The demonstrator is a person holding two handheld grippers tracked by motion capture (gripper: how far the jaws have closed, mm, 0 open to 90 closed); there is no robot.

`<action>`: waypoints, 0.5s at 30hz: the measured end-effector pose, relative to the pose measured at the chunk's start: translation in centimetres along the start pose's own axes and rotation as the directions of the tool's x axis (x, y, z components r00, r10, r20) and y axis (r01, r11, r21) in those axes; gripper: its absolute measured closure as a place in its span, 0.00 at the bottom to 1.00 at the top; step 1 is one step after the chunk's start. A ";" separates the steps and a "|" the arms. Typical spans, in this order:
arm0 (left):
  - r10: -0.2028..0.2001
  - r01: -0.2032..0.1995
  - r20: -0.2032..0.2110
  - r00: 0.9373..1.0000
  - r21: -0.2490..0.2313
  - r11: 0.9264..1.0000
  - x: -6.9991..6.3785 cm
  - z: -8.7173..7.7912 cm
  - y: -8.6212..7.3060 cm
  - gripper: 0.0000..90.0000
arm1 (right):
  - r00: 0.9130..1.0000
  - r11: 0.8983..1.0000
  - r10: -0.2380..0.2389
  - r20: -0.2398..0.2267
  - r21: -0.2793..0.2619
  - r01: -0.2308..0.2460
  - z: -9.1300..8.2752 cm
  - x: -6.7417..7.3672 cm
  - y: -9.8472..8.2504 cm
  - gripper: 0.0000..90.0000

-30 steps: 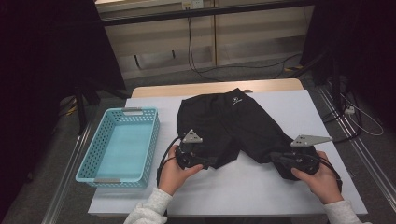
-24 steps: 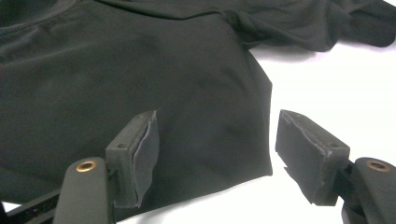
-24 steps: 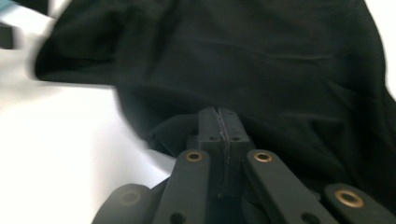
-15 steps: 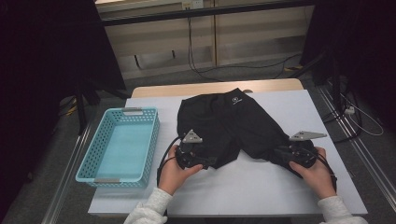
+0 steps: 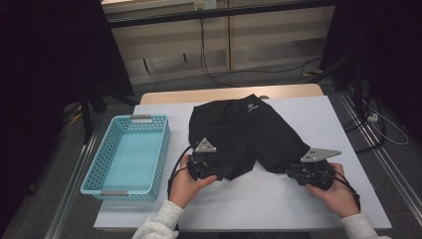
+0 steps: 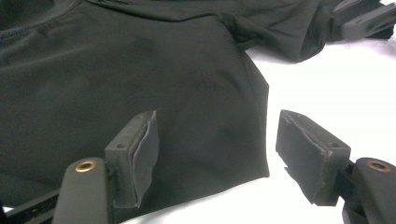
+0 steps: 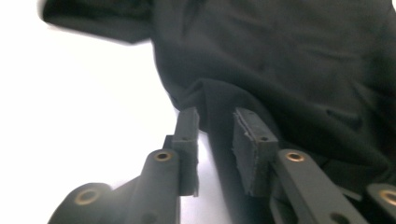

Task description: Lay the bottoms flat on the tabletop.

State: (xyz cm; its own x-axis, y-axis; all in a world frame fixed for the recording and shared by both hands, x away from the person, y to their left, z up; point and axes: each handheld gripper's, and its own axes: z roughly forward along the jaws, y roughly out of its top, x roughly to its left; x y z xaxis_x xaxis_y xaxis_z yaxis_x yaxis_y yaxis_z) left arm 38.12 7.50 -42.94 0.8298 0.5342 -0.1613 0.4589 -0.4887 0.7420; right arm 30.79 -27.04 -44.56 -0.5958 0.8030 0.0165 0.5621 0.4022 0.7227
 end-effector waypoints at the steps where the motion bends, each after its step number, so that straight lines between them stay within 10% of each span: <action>1: 0.000 0.000 0.000 1.000 0.001 1.000 0.0 0.0 0.0 0.33 | 1.000 1.000 0.009 -0.003 0.004 -0.009 0.4 -0.1 -0.1 0.73; 7: -0.004 0.004 -0.003 1.000 0.003 1.000 0.1 0.1 -0.1 0.33 | 1.000 1.000 0.025 -0.012 -0.011 -0.025 1.5 -0.3 -0.2 0.73; 15: -0.002 0.002 -0.014 1.000 0.005 1.000 0.0 0.1 -0.1 0.33 | 0.995 0.995 0.097 0.000 0.001 -0.097 0.9 -1.1 -0.3 0.97</action>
State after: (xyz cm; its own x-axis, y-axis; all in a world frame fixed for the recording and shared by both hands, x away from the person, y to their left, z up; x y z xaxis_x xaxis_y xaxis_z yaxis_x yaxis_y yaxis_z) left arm 38.12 7.48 -43.03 0.8246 0.5445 -0.1536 0.4621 -0.4914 0.7382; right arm 31.80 -27.67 -45.43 -0.5384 0.8383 0.0866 0.6177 0.3226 0.7172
